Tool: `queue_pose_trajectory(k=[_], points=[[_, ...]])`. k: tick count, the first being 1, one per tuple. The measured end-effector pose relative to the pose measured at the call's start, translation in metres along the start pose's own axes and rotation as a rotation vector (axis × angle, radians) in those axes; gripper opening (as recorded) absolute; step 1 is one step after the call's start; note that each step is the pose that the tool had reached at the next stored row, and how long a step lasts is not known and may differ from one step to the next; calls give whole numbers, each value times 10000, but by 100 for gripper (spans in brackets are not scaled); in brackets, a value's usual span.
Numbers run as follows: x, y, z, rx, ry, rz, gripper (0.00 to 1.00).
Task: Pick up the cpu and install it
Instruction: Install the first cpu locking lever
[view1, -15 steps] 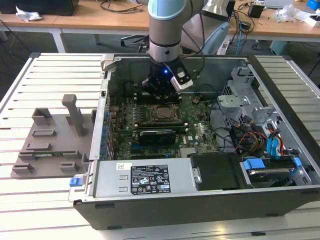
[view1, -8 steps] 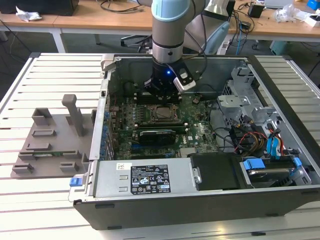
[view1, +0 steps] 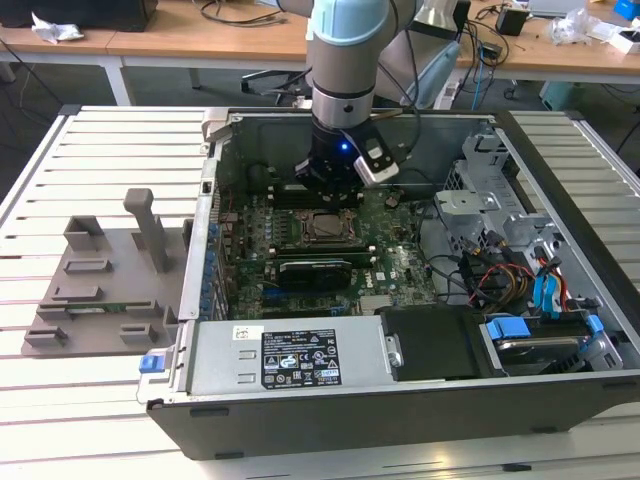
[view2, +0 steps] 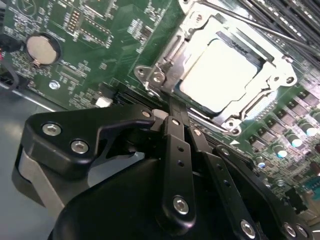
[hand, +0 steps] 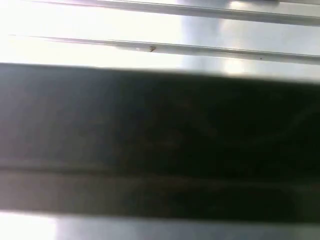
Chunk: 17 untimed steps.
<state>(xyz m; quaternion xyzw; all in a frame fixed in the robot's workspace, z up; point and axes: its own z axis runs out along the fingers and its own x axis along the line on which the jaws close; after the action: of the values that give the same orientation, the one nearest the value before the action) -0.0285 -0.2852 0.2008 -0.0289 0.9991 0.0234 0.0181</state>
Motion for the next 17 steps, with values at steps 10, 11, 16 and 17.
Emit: queue_pose_trajectory(k=[10, 11, 16, 17], points=[[-10, 22, -86, 227, 15, -27, 11], [-10, 18, -86, 356, 22, -33, 11], [-9, -6, -87, 445, 27, -34, 11], [-9, -7, -88, 448, 29, -35, 11]])
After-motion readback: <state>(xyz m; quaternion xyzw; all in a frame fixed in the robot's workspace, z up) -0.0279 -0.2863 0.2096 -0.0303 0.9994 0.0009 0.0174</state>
